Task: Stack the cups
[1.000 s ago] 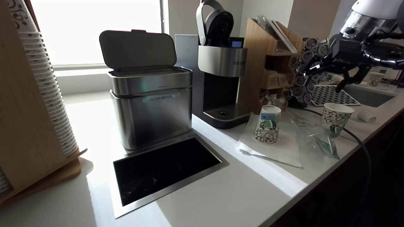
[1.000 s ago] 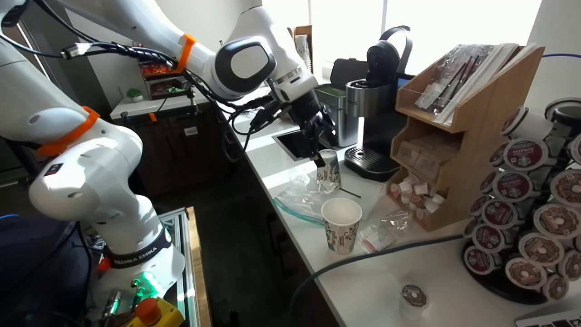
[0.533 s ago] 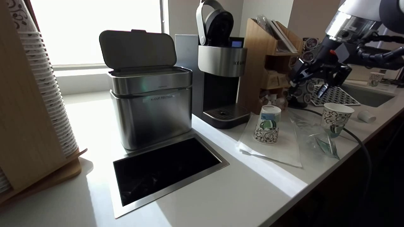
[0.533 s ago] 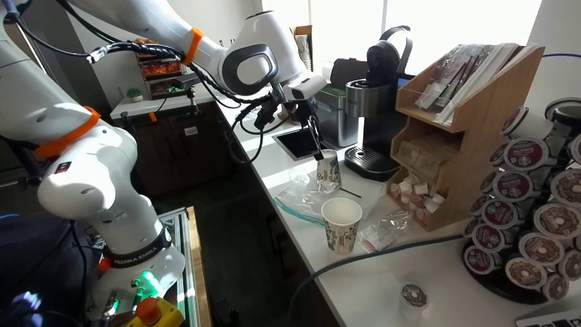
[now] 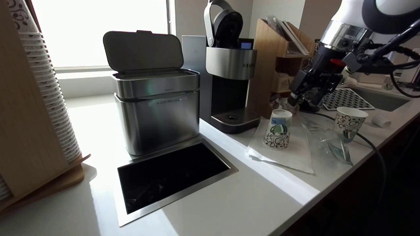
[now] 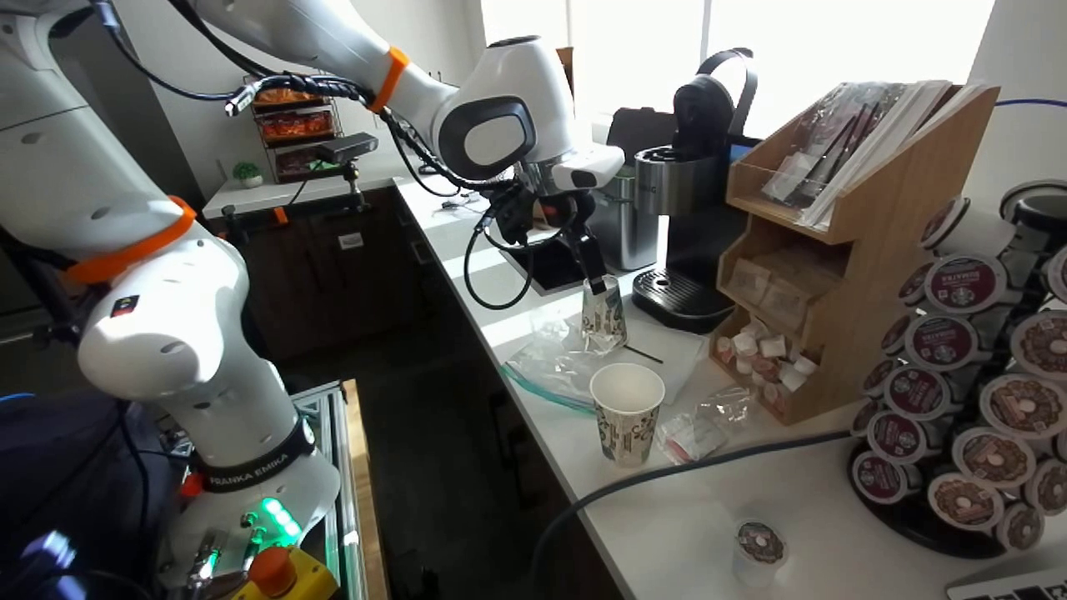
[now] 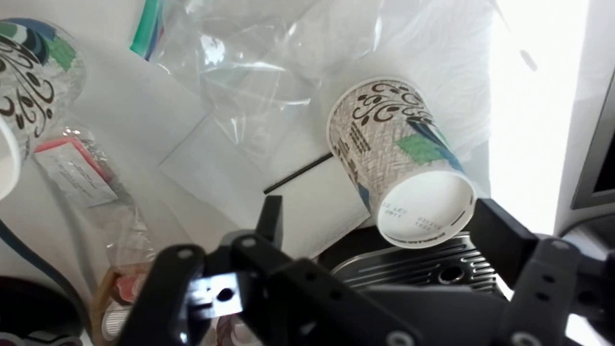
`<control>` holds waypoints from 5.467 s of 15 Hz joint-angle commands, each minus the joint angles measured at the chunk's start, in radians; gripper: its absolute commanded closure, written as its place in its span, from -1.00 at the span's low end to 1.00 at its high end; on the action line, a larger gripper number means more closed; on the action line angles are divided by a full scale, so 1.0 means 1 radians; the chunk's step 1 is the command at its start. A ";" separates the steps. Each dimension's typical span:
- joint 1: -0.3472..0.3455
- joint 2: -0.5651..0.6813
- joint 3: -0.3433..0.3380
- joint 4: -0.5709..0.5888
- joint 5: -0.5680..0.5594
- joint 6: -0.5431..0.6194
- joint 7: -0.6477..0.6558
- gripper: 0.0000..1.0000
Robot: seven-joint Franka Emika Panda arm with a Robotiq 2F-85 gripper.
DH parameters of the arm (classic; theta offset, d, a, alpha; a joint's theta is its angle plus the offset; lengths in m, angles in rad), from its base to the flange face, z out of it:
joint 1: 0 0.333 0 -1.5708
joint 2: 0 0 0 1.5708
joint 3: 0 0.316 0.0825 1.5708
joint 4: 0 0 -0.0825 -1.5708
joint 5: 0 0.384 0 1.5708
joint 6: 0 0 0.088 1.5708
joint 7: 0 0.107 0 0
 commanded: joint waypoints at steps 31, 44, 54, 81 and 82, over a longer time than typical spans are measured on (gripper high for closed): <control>0.048 0.172 0.020 0.095 0.034 0.034 -0.254 0.23; 0.116 0.075 0.054 0.071 0.126 -0.007 -0.291 0.24; 0.111 0.075 0.058 0.030 0.093 -0.006 -0.264 -1.00; -0.365 -0.119 -0.099 0.127 -0.229 -0.214 0.274 -1.00; -0.359 -0.085 -0.105 0.168 -0.178 -0.288 0.297 -1.00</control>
